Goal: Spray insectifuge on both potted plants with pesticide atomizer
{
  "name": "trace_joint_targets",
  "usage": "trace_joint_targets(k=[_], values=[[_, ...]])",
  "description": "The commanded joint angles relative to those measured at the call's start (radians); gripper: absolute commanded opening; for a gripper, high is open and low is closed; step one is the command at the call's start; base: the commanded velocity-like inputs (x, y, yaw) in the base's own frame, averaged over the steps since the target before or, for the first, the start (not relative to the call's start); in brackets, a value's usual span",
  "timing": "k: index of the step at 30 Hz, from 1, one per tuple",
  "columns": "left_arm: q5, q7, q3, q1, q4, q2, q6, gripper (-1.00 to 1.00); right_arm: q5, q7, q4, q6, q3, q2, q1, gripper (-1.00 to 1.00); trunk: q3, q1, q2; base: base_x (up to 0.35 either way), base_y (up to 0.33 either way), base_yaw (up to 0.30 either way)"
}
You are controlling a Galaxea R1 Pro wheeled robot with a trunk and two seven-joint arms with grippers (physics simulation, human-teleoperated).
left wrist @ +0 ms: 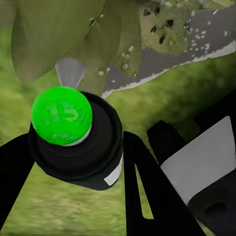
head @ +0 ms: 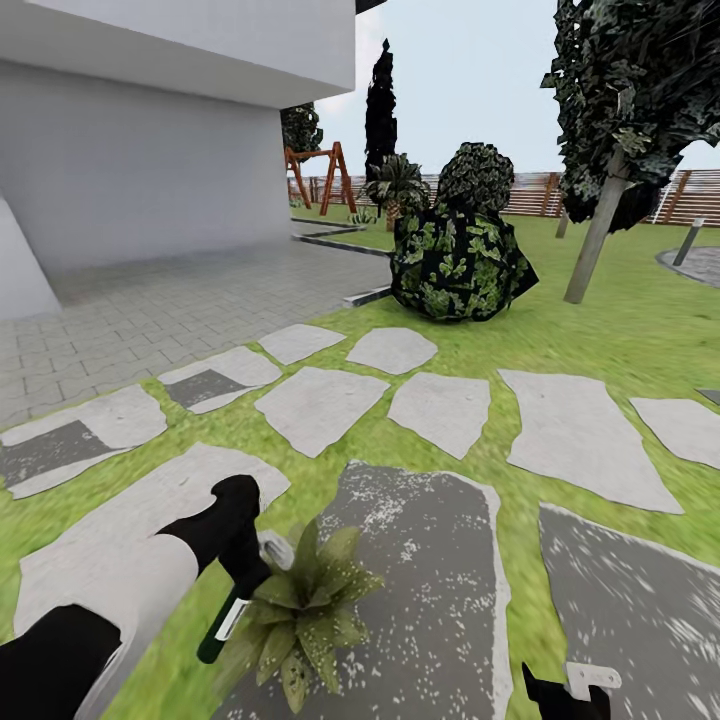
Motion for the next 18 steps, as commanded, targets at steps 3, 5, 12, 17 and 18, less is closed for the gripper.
trace_joint_targets(k=[3, 5, 12, 17, 18], values=[[-0.001, -0.01, -0.003, 0.0, -0.003, 0.027, 0.008, -1.0, 0.005, 0.007, 0.001, -0.004, -0.009, 0.0, -0.001, 1.0, -0.001, 0.0, 0.0, 0.0, 0.0, 0.0], [0.001, -0.01, -0.003, 0.008, -0.003, 0.036, 0.008, -1.0, 0.005, 0.007, 0.001, -0.004, -0.009, 0.0, -0.001, 1.0, -0.001, 0.0, 0.0, 0.0, 0.0, 0.0], [0.003, -0.01, -0.003, 0.016, -0.002, 0.024, 0.006, -1.0, 0.005, 0.007, 0.001, -0.004, -0.009, 0.0, -0.001, 1.0, -0.001, 0.0, 0.0, -0.026, 0.0, 0.0], [0.004, -0.011, -0.003, 0.015, 0.001, 0.016, 0.006, -1.0, 0.005, 0.007, 0.001, -0.004, -0.009, 0.0, -0.001, 1.0, -0.001, 0.0, 0.0, -0.28, 0.013, 0.0], [0.004, -0.011, -0.003, 0.015, 0.002, 0.016, 0.006, -1.0, 0.005, 0.007, 0.001, -0.004, -0.009, 0.0, -0.001, 1.0, -0.001, 0.0, 0.0, -0.324, 0.101, 0.0]])
